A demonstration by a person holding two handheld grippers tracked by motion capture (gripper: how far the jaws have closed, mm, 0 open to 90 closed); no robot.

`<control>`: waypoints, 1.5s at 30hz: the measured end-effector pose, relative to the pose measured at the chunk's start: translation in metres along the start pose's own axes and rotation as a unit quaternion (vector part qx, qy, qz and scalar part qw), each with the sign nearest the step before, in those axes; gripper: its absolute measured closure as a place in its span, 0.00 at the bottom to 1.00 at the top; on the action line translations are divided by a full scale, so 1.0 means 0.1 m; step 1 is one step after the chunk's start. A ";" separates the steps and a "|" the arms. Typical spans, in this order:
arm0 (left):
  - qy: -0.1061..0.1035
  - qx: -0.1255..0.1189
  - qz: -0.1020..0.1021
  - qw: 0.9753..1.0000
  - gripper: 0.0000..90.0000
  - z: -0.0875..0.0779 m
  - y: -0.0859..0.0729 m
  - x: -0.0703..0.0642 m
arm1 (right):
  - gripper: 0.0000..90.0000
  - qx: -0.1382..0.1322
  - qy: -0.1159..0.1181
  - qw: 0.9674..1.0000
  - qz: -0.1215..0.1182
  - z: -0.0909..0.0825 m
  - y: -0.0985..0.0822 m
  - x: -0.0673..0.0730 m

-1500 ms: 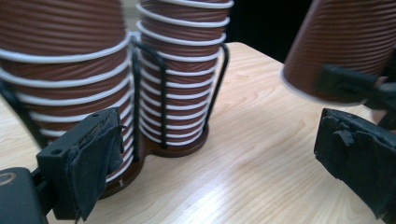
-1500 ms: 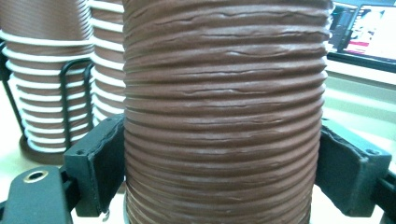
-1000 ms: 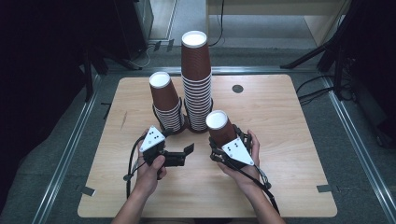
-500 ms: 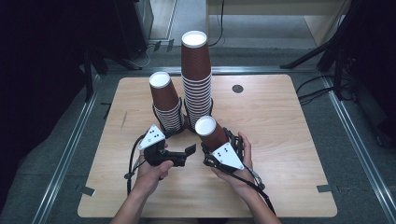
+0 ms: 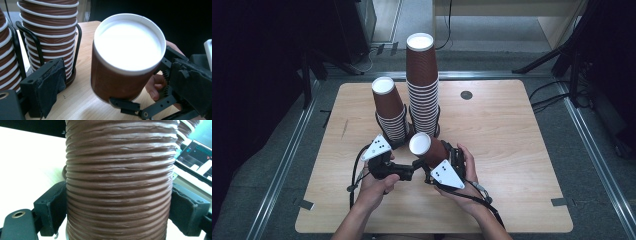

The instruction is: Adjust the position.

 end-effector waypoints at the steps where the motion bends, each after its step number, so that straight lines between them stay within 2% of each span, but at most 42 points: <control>1: -0.001 0.000 0.000 1.000 0.02 0.00 0.00 0.00 | 0.14 -0.001 -0.001 1.000 -0.005 0.00 0.01 0.01; 4: -0.008 0.000 0.005 1.000 0.02 -0.01 0.01 -0.03 | 0.14 -0.007 -0.001 1.000 -0.016 -0.01 0.04 0.03; 11: -0.005 0.000 0.005 1.000 0.06 -0.01 0.02 -0.05 | 0.14 -0.013 -0.004 0.999 -0.042 -0.02 0.06 0.08; 12: -0.001 0.004 0.004 1.000 0.07 -0.01 0.02 -0.05 | 0.14 -0.014 -0.006 0.999 -0.051 -0.03 0.07 0.10; 20: 0.016 0.014 0.001 1.000 0.14 0.00 0.00 -0.04 | 0.14 -0.021 -0.010 0.998 -0.066 -0.03 0.12 0.12; 23: 0.011 0.010 -0.005 1.000 0.19 -0.01 0.01 -0.03 | 0.14 -0.024 -0.010 0.996 -0.081 -0.02 0.13 0.15; 27: 0.005 0.008 0.000 1.000 0.24 -0.01 0.00 -0.02 | 0.13 -0.022 -0.009 0.996 -0.083 -0.01 0.12 0.16; 32: -0.005 0.005 -0.007 1.000 0.25 -0.02 -0.01 0.01 | 0.08 -0.019 0.009 0.998 -0.057 0.00 0.09 0.18; 34: -0.008 -0.001 -0.010 1.000 0.25 -0.06 0.00 0.04 | 0.01 -0.006 0.020 0.999 -0.033 0.01 0.06 0.17; 39: -0.008 -0.012 -0.019 1.000 0.26 -0.10 0.04 0.09 | 0.00 0.001 0.032 0.999 -0.019 -0.01 0.02 0.16; 41: -0.008 -0.018 -0.022 1.000 0.26 -0.11 0.06 0.12 | 0.00 -0.001 0.039 0.999 0.003 -0.03 0.02 0.12; 42: -0.009 -0.020 -0.022 1.000 0.26 -0.11 0.07 0.13 | 0.00 0.002 0.040 0.999 0.019 -0.03 0.01 0.09; 43: -0.009 -0.022 -0.023 0.999 0.26 -0.11 0.08 0.15 | 0.00 0.002 0.040 0.999 0.019 -0.03 0.01 0.09; 45: -0.005 -0.027 -0.025 0.999 0.26 -0.12 0.09 0.17 | 0.00 0.011 0.035 0.998 0.045 -0.04 -0.03 0.02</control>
Point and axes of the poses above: each handheld gripper's, and its own axes: z roughly forward along the jaws, y roughly out of its top, x roughly to its left, the point moved 10 cm from there along z, roughly forward along the jaws, and after that the axes turned 12 degrees about x, right-handed, at the moved point
